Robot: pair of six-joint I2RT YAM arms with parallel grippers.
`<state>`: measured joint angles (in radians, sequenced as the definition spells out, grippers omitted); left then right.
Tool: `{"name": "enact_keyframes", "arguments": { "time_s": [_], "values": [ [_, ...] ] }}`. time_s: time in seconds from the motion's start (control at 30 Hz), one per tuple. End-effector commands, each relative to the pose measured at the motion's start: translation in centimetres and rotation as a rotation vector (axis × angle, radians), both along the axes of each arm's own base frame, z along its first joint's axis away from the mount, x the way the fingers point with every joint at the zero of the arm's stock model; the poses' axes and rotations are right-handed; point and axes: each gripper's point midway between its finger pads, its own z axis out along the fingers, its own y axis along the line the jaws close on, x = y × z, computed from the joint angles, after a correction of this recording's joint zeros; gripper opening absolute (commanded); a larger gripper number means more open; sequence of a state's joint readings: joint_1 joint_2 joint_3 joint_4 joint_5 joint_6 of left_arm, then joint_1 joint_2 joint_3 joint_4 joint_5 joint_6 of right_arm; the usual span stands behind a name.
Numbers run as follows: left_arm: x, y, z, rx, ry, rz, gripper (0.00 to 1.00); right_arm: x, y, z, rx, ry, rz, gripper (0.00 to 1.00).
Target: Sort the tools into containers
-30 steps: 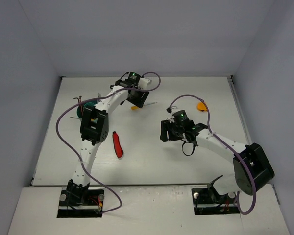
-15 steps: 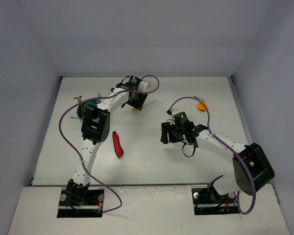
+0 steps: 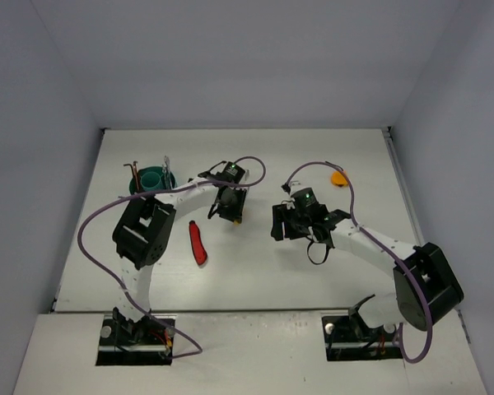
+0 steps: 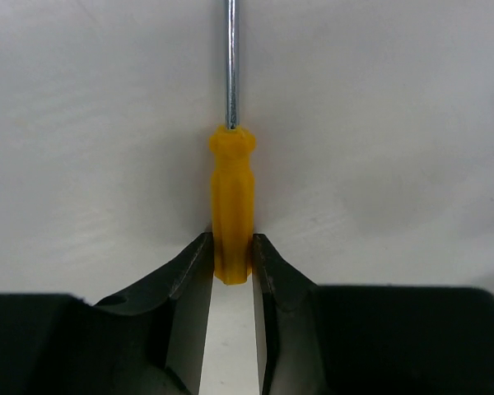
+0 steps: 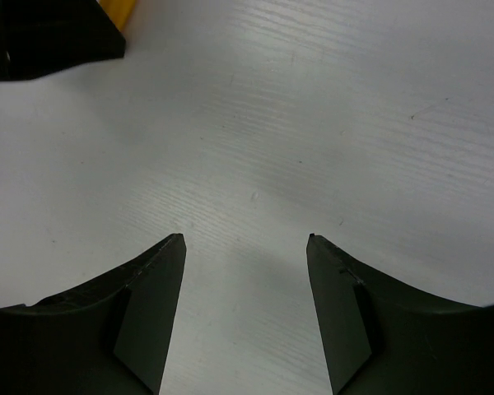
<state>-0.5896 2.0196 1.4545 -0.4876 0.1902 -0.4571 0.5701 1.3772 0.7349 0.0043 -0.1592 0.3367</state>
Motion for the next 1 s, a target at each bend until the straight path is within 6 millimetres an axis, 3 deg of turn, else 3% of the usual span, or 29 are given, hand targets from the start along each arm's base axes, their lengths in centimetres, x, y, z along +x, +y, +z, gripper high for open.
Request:
{"name": "enact_keyframes", "arguments": {
  "time_s": [0.0, 0.07, 0.2, 0.27, 0.43, 0.53, 0.63, 0.73, 0.83, 0.97],
  "values": [
    [-1.6, -2.0, 0.9, -0.092, -0.010, 0.162, 0.20, 1.1, 0.3, 2.0, 0.031, -0.077, -0.022, 0.58],
    [-2.7, -2.3, 0.4, -0.096, 0.003, 0.177, 0.23, 1.2, 0.3, 2.0, 0.031, -0.076, -0.030, 0.58],
    [-2.9, -3.0, 1.0, -0.115, 0.001, 0.192, 0.37, 1.5, 0.4, 2.2, 0.038, -0.075, -0.049, 0.58],
    [-2.7, -3.2, 2.1, -0.135, -0.011, 0.189, 0.47, 1.6, 0.4, 2.4, 0.043, -0.077, -0.062, 0.58],
    [-1.9, -3.0, 6.1, -0.140, -0.078, 0.178, 0.53, 2.2, 0.5, 3.1, 0.060, -0.086, -0.101, 0.58],
    [-1.0, -1.1, 8.8, -0.115, -0.139, 0.200, 0.55, 2.7, 1.3, 3.6, 0.075, -0.087, -0.115, 0.58],
    [0.0, 2.1, 9.6, -0.081, -0.167, 0.256, 0.55, 3.5, 2.4, 3.8, 0.077, -0.089, -0.109, 0.58],
    [0.2, 4.7, 11.7, -0.112, -0.202, 0.297, 0.55, 4.5, 3.8, 4.1, 0.081, -0.093, -0.109, 0.58],
    [-0.4, 5.6, 13.9, -0.141, -0.249, 0.270, 0.56, 5.2, 5.2, 4.0, 0.075, -0.096, -0.094, 0.58],
    [-2.3, 7.9, 17.8, -0.146, -0.335, 0.251, 0.56, 6.1, 7.3, 2.5, 0.053, -0.066, -0.111, 0.57]
  ]
}}
